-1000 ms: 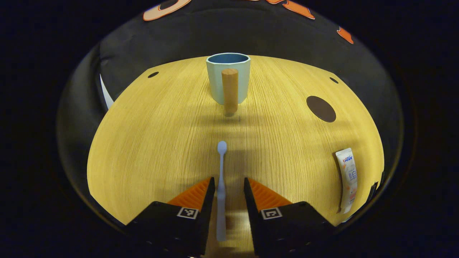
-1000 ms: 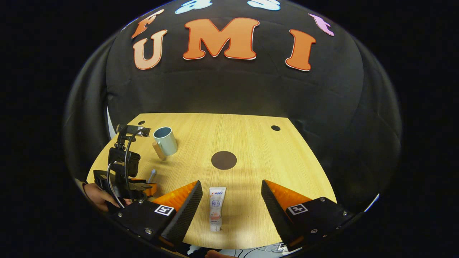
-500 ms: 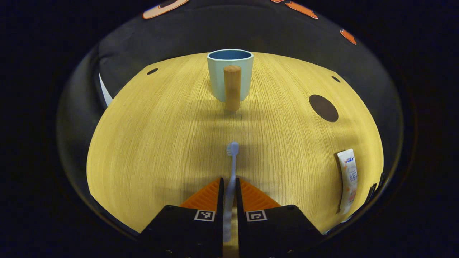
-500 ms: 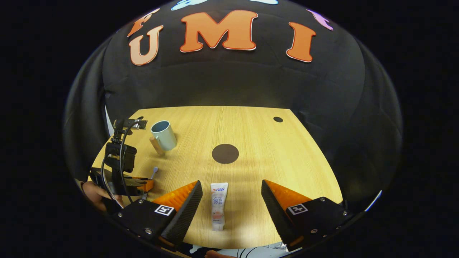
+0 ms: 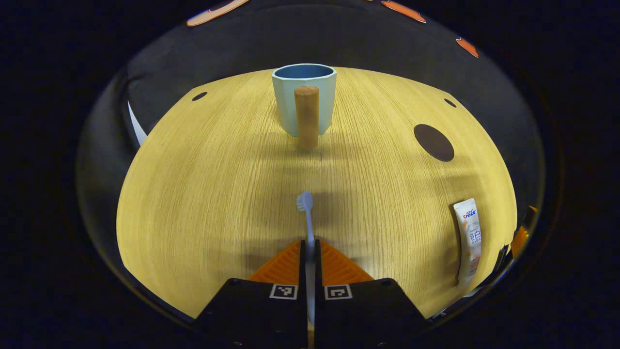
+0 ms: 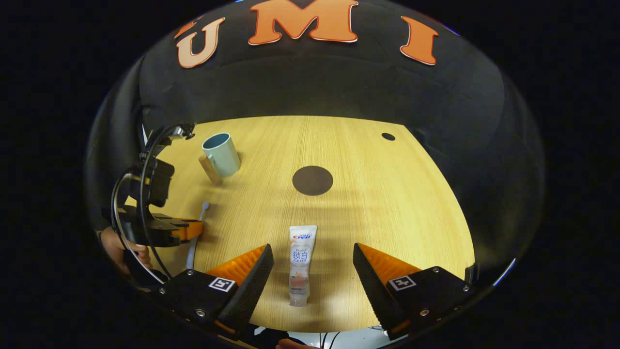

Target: Put the toothbrush and toothpaste on the desktop into the cup, then pick up the cup and place it on the coaster on the desktop.

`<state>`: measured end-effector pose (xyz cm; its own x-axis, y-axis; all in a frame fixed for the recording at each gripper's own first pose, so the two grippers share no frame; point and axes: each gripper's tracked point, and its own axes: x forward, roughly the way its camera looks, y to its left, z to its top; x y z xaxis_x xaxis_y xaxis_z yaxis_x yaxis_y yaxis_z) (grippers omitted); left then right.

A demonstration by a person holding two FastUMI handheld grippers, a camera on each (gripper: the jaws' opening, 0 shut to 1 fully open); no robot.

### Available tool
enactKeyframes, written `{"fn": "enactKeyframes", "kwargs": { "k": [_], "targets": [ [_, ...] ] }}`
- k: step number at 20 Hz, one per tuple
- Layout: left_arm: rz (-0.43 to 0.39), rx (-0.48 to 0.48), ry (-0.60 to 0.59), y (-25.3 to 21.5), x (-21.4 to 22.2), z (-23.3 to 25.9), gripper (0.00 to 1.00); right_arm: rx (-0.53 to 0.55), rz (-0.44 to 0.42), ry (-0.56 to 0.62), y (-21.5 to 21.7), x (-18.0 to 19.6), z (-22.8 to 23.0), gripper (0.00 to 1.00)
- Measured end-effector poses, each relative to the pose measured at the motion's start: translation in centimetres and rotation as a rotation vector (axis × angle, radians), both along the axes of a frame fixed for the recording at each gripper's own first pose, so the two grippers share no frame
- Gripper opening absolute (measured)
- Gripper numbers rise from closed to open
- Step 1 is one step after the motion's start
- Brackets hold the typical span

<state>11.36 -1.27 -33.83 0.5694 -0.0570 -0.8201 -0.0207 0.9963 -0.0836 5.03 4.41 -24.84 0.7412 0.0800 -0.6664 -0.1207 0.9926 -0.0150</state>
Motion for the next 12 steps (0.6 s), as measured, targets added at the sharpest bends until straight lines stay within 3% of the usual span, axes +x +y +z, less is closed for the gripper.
{"fn": "enactKeyframes", "kwargs": {
  "k": [7, 12],
  "targets": [
    [0.025, -0.041, -0.067, 1.4, -1.8, 1.9, 0.03, -0.034, 0.009, 0.166, 0.8, -0.2, -5.5, 0.99],
    [0.032, -0.029, -0.163, 3.5, -2.8, 6.0, 0.03, -0.070, 0.031, 0.241, 1.3, -0.7, -8.1, 0.92]
  ]
}}
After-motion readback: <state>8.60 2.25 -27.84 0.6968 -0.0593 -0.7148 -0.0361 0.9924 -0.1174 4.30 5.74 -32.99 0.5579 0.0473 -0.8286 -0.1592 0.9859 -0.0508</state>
